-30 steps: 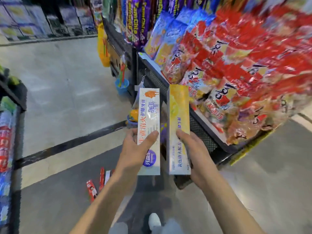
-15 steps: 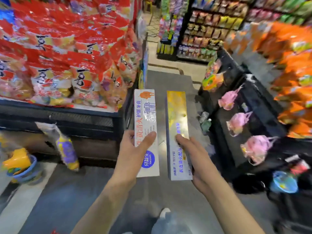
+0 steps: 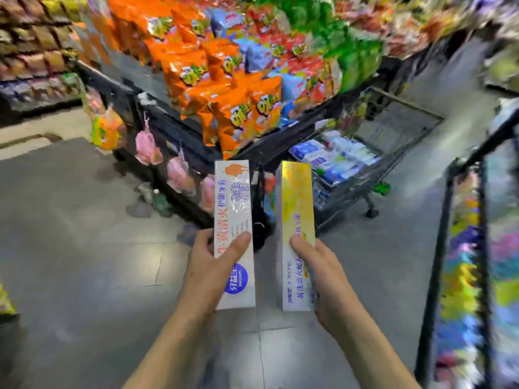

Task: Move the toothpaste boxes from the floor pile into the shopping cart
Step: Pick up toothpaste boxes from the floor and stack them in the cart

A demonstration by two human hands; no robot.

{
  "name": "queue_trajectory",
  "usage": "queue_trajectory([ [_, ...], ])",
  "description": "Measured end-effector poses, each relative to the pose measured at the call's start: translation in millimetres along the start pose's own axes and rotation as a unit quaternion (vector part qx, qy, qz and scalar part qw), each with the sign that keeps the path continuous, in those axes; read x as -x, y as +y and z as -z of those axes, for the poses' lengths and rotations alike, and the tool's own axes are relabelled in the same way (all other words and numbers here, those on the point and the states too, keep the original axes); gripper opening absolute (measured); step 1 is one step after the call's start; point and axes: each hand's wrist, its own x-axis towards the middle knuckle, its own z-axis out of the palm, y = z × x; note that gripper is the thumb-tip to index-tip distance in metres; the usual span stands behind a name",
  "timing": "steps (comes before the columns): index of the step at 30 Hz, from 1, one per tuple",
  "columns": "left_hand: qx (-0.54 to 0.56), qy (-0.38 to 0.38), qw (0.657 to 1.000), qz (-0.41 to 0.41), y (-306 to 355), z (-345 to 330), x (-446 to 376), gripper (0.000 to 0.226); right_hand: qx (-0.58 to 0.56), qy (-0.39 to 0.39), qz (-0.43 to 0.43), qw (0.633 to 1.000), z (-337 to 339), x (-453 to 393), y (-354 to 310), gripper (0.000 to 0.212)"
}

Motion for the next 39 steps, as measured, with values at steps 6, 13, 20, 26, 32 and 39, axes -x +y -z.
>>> queue_trajectory([
  [6, -0.014, -0.115, 0.993, 0.019, -3, -155, -62, 0.052, -0.03, 0.105, 0.031, 0.994, 136, -52, -44, 0.045],
  [13, -0.056, -0.201, 0.978, 0.009, -2, -278, -145, 0.051, -0.049, 0.15, 0.056, 0.986, 212, -130, -85, 0.053],
  [20, -0.09, -0.231, 0.968, 0.038, 0, -374, -265, 0.082, -0.044, 0.175, 0.057, 0.982, 268, -239, -129, 0.049],
  [26, -0.1, -0.258, 0.961, 0.033, 7, -467, -349, 0.06, -0.047, 0.222, 0.063, 0.972, 319, -321, -173, 0.045],
  [32, -0.127, -0.278, 0.952, 0.026, -1, -565, -408, 0.055, -0.046, 0.249, 0.048, 0.966, 386, -396, -206, 0.047],
  [39, -0.193, -0.239, 0.952, 0.0, -13, -681, -470, 0.048, -0.02, 0.234, 0.042, 0.971, 491, -500, -235, 0.033],
])
